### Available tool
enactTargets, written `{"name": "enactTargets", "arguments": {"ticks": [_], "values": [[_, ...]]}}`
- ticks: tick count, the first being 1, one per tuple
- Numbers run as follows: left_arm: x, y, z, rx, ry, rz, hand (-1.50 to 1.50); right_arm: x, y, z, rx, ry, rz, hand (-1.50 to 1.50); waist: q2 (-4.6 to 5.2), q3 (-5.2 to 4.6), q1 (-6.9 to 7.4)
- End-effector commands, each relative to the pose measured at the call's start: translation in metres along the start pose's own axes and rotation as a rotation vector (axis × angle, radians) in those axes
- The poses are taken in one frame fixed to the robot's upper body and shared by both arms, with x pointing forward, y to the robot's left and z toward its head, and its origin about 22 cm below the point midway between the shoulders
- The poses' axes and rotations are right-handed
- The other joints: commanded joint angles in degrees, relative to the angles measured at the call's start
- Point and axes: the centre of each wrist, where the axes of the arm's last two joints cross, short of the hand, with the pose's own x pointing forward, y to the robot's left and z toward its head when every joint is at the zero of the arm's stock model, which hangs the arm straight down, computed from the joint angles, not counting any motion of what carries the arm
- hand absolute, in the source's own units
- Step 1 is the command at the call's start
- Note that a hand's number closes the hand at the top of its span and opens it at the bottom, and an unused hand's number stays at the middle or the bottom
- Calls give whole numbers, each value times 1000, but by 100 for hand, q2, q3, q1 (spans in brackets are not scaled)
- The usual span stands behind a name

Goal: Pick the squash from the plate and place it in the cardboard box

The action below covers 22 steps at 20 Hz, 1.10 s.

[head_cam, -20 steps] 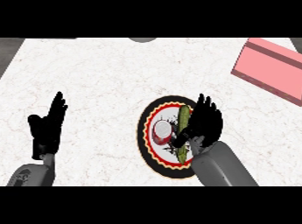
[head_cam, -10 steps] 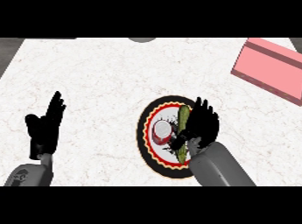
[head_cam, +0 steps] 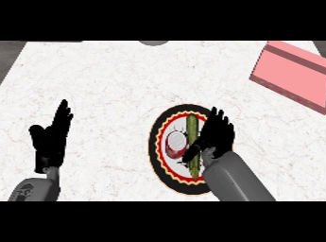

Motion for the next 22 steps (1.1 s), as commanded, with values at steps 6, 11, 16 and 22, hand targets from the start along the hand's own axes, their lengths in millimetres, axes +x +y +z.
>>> {"name": "enactTargets", "arguments": {"ticks": [6, 11, 16, 22], "values": [[11, 1, 3, 21, 7, -23, 0, 19, 13, -7, -81, 55, -31, 150, 5, 2, 10], [-9, -8, 6, 4, 7, -17, 0, 18, 15, -6, -164, 37, 10, 150, 1, -2, -37], [-5, 14, 7, 8, -7, -20, 0, 5, -6, -19, -105, -154, 85, 150, -6, 0, -47], [-1, 0, -2, 24, 9, 14, 0, -50, -35, -35, -12, -541, 263, 150, -7, 0, -112]]}}
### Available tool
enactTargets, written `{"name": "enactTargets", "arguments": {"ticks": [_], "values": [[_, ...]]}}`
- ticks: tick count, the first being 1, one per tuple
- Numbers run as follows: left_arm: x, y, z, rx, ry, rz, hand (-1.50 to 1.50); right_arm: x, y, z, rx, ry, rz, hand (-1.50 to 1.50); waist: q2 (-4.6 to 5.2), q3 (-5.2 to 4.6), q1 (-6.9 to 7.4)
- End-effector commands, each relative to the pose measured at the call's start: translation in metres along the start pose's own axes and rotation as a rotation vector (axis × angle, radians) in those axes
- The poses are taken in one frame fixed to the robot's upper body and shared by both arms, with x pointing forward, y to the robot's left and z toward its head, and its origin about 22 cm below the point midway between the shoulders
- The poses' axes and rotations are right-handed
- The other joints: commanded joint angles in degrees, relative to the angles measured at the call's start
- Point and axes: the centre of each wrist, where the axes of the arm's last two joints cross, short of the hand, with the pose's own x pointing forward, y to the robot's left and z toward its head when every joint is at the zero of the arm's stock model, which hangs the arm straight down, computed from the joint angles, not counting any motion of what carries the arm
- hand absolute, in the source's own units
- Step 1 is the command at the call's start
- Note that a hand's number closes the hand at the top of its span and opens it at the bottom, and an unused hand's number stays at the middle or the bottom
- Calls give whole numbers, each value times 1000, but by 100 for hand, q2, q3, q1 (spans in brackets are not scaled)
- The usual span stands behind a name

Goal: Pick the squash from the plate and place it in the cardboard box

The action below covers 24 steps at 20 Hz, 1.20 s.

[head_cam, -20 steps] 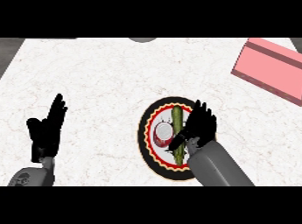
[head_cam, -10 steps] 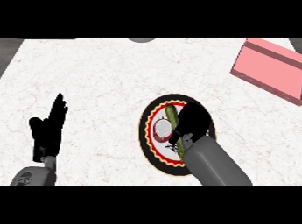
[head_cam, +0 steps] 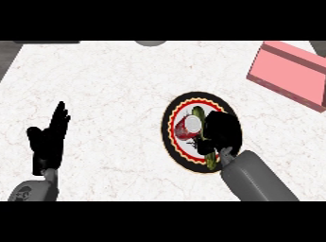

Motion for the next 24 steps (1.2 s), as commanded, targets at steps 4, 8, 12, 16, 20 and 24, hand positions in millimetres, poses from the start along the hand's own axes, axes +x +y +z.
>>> {"name": "enactTargets", "arguments": {"ticks": [4, 8, 12, 16, 20, 24], "values": [[13, 13, 16, -8, -4, 3, 0, -50, -46, 16, -59, -196, 83, 150, -18, 1, 24], [-2, 0, 1, -2, -6, -4, 0, -28, -83, 45, -158, -267, 69, 150, -1, -5, -21], [4, 6, -5, 6, 3, 1, 0, -27, -129, 77, -289, -288, -23, 150, -11, -6, -58], [17, 2, -4, 13, 8, -6, 0, -48, -175, 100, -386, -270, -86, 150, -13, -2, -59], [3, 3, 8, 8, -1, -13, 0, -61, -203, 111, -437, -222, -98, 150, 3, -3, 8], [9, -14, 1, 0, -5, -16, 0, -84, -225, 89, -488, -158, -52, 150, 16, -2, 16]]}}
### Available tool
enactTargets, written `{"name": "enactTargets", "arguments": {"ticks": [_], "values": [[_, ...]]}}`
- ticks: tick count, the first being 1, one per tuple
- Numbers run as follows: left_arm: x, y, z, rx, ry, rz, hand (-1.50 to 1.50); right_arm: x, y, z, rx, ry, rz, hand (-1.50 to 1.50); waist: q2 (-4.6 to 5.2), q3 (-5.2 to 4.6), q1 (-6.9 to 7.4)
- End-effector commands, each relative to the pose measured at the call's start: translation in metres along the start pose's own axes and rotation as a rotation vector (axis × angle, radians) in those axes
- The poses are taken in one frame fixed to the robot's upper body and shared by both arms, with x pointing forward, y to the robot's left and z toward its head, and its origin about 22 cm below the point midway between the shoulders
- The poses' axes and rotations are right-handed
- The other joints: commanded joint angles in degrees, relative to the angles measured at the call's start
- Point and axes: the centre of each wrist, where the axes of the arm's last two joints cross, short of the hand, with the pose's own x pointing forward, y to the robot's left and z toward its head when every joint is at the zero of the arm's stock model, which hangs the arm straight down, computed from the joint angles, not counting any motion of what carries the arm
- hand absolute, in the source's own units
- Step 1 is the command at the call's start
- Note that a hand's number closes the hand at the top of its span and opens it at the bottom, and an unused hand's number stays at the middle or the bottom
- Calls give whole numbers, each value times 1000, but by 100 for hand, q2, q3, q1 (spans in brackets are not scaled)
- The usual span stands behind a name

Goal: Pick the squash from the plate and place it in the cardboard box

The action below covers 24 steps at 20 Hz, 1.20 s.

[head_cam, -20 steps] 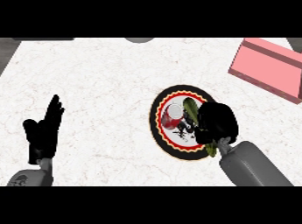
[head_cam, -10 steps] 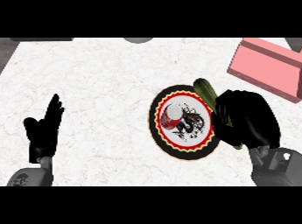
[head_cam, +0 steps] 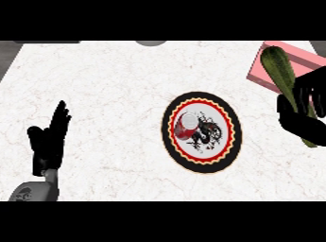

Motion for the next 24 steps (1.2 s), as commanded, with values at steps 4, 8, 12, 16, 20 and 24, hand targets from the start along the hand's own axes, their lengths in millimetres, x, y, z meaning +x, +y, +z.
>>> {"name": "enactTargets", "arguments": {"ticks": [4, 8, 12, 16, 20, 24], "values": [[0, -13, 7, -15, -9, 5, 0, -35, -20, -41, -135, 38, 10, 150, 18, 3, 64], [9, 4, 6, -19, -3, 7, 0, -59, -38, -72, -148, 59, -30, 150, 17, 3, 76], [-2, 8, -6, -11, -6, 10, 0, -95, -32, -98, -160, 81, -64, 150, 35, 3, 80], [-2, 12, 0, -30, -11, 17, 0, -117, -12, -128, -139, 72, -128, 150, 48, 5, 147], [8, -4, -6, -45, -12, 14, 0, -126, 6, -155, -124, 80, -99, 150, 59, 5, 175], [2, -8, 0, -29, -8, 10, 0, -148, 46, -158, -114, 106, -18, 150, 77, 8, 230]]}}
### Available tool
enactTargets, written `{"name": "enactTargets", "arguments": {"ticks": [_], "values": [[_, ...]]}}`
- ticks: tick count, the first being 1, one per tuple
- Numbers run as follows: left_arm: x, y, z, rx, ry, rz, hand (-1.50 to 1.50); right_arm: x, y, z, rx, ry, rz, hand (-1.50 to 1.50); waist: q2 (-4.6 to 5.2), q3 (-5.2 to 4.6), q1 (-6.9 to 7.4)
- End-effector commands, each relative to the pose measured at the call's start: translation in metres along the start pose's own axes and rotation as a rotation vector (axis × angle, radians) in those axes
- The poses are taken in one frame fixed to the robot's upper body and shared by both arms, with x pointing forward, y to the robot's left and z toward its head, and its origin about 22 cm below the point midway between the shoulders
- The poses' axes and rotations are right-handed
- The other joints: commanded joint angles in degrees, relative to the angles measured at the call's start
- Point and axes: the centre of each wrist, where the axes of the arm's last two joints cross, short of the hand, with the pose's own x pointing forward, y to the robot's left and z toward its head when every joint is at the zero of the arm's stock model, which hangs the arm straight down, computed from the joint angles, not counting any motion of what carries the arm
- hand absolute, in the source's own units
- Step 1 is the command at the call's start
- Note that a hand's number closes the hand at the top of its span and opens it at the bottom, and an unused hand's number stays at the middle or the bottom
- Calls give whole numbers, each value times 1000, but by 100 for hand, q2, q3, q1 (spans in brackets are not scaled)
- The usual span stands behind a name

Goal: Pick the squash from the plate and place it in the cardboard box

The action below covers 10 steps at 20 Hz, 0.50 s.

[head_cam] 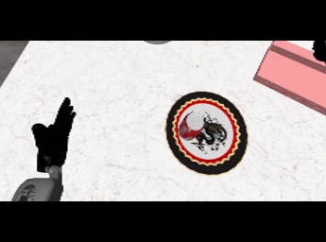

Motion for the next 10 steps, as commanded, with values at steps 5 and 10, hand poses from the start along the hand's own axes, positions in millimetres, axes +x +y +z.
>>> {"name": "enactTargets", "arguments": {"ticks": [5, 10], "values": [[-3, 3, -6, -11, 1, 8, 0, -48, 27, -11, 40, 135, -24, 150, 61, 6, 104], [7, -15, -6, -31, -29, 1, 0, -71, 15, -11, 79, 133, -197, -150, 105, 21, 175]]}}
